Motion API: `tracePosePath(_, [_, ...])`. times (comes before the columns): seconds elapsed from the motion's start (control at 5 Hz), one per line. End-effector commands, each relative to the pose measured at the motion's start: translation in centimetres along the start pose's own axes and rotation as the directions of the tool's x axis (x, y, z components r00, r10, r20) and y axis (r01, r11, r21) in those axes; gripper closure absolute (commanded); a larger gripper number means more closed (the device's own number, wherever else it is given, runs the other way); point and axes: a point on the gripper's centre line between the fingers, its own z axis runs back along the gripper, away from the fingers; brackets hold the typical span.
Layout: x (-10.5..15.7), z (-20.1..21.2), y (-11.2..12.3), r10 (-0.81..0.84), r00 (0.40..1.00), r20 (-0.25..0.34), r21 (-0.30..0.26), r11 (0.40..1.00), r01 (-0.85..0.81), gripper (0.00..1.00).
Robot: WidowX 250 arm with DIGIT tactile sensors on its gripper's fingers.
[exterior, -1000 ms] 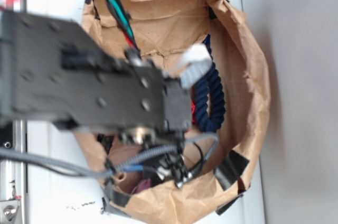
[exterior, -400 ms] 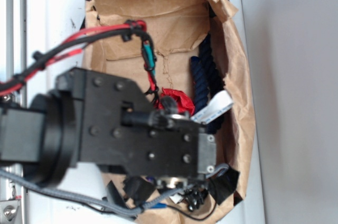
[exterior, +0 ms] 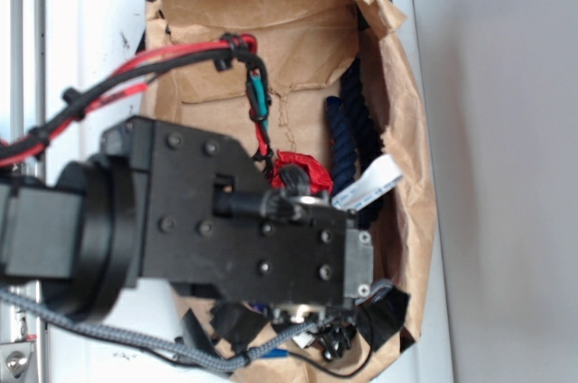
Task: Grab the gray animal.
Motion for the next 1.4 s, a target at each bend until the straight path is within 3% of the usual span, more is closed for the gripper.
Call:
tracePosePath(0.0, [1.6,-1.1,-0.6,0.032,0.999,-0.008,-0.004,0.999,-0.032,0.0])
tracePosePath(0.2, [2.7,-2.1,-0.6,0.044,0.999,-0.023,0.033,0.999,-0.043,0.0])
tracePosePath(0.4, [3.4,-2.4,-0.8,0.057,0.998,-0.022,0.044,0.997,-0.056,0.91])
tracePosePath(0.6, [4.4,-0.9,-0.7,0.063,0.998,-0.011,0.005,0.998,-0.063,1.0])
tracePosePath(0.8, [5.8,3.7,0.4,0.063,0.998,0.013,-0.079,0.995,-0.062,1.0])
tracePosePath(1.0, [6.6,7.6,2.4,0.003,0.999,0.046,-0.108,0.994,0.002,1.0])
tracePosePath(1.2, [4.6,10.8,2.8,-0.09,0.977,0.193,-0.075,0.992,0.106,1.0])
